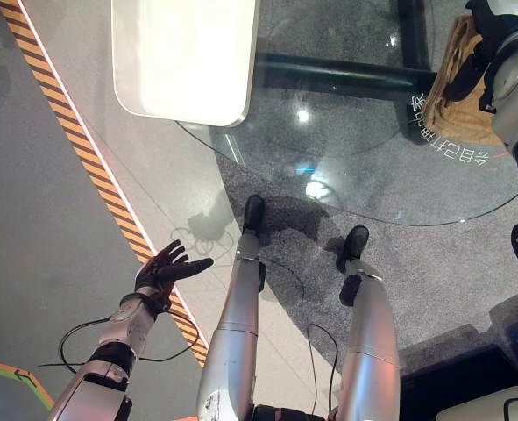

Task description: Wipe the table with a cloth and put it in the basket.

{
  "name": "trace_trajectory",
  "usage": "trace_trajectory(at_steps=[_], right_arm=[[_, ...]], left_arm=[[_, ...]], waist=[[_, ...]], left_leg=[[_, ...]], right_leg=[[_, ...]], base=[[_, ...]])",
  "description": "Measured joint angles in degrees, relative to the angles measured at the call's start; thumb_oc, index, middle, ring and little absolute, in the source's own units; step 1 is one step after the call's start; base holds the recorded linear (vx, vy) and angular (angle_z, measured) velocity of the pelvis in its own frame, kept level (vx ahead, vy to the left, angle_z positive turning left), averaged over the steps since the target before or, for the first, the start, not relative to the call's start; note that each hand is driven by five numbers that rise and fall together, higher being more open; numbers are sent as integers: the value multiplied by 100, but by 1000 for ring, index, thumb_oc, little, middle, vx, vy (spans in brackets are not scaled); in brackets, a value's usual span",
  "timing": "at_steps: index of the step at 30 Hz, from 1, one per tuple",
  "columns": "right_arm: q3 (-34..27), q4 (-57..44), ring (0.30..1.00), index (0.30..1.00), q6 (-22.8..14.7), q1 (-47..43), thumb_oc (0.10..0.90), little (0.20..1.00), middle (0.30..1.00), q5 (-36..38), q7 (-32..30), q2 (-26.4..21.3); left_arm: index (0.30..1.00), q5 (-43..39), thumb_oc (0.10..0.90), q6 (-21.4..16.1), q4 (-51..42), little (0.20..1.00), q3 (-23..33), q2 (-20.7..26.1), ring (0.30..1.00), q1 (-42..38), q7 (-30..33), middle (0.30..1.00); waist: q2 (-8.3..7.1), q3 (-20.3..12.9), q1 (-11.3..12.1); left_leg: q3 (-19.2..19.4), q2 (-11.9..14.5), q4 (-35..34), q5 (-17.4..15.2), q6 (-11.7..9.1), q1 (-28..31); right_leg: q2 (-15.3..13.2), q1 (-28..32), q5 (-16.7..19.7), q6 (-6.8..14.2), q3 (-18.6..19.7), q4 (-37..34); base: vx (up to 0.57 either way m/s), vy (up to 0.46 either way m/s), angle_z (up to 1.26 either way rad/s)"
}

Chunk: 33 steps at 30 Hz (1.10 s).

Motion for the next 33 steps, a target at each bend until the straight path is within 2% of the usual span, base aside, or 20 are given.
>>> trace_trajectory(at_steps=[33], right_arm=[[5, 43, 300, 300, -19, -10, 100, 200, 300, -4, 0, -1]], left_arm=[[900, -1, 800, 1, -92, 900, 0, 94, 900, 0, -9, 900]], waist=[[7, -4, 12]], left_leg=[[0, 0, -9, 4, 2, 6]], right_leg=[[0, 5, 2, 1, -2, -8]], base=[[0, 0, 0]])
